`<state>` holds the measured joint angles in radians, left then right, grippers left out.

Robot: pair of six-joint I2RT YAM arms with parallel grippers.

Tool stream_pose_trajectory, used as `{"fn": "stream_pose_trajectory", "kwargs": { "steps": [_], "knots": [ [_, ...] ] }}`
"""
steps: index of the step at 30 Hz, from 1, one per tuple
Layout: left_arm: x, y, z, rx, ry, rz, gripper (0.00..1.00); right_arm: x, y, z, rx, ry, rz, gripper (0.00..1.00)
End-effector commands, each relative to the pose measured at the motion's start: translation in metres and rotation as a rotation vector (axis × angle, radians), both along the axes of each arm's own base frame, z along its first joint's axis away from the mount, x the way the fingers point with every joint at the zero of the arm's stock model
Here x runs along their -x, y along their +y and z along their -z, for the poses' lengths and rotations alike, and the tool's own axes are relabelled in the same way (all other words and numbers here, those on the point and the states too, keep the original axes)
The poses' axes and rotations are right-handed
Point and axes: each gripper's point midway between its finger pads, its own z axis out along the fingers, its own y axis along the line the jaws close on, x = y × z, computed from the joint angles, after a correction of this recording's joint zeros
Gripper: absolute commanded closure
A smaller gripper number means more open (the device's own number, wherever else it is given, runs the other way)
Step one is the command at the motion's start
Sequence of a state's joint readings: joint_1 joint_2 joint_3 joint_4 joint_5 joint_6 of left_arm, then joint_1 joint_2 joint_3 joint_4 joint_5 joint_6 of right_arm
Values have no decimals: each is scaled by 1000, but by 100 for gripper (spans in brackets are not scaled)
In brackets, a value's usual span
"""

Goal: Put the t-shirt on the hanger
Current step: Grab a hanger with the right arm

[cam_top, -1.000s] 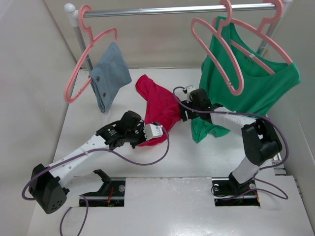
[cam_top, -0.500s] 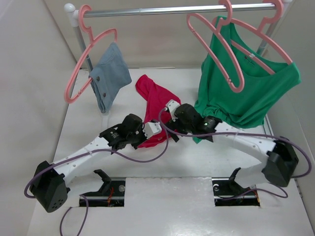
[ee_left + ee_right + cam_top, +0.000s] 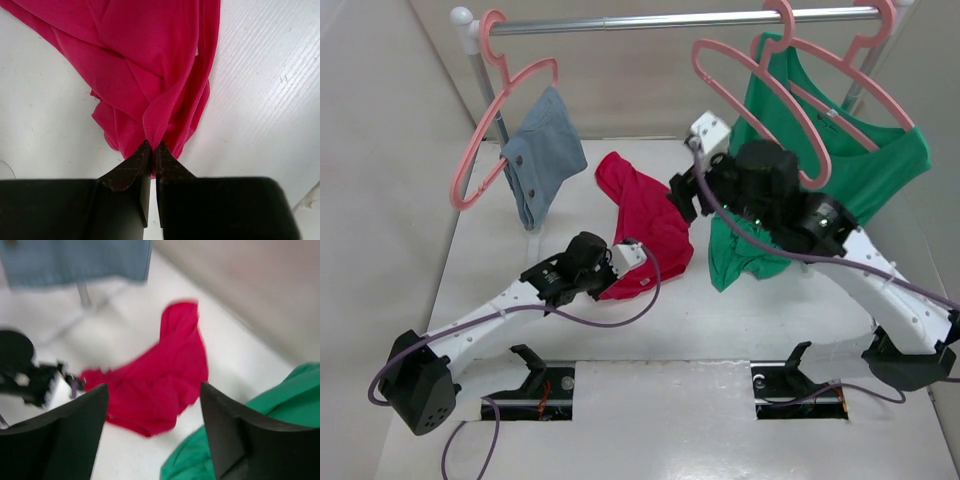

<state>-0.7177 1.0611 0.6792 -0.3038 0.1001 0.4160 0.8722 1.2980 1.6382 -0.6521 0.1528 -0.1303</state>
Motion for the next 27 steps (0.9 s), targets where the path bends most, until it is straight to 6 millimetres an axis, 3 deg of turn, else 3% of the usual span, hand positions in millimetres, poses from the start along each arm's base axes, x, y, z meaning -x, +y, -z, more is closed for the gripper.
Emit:
{"fn": "stream_pose_trajectory", "kwargs": {
  "steps": [1,2,3,5,8,11,13,16,19,20,23,26,27],
  "knots": [
    [-3,-1,-7,39,-30,-21,100,4,-26,-95,-83,-186,32,20],
    [-4,1,-5,34,-34,-28,100,-2,-38,-112,-93,-217,82,17],
    [-2,2,-4,34,-34,-28,100,-4,-63,-151,-158,-282,150,14],
    [-4,1,-5,40,-41,-28,100,-11,-91,-176,-158,-349,229,12],
    [-4,0,-6,49,-52,-28,100,-25,-127,-194,-141,-405,341,9],
    [-1,1,-5,54,-47,-21,100,-50,-157,-184,-82,-378,472,1],
    [-1,-1,-7,60,-55,-6,100,-63,-179,-178,-61,-362,549,1],
    [-3,2,-7,60,-55,-17,100,-75,-176,-175,-66,-353,449,0],
    [-2,2,-7,66,-62,-17,100,-95,-170,-145,-40,-253,400,0],
    [-2,2,-7,66,-62,-17,100,-102,-183,-135,-32,-226,441,2],
    [-4,4,-7,66,-62,-26,100,-116,-179,-122,-69,-204,392,7],
    [-4,4,-10,72,-69,-26,100,-121,-170,-128,-91,-221,329,31],
    [-4,4,-10,72,-69,-26,100,-121,-170,-128,-94,-220,317,55]
  ]
}}
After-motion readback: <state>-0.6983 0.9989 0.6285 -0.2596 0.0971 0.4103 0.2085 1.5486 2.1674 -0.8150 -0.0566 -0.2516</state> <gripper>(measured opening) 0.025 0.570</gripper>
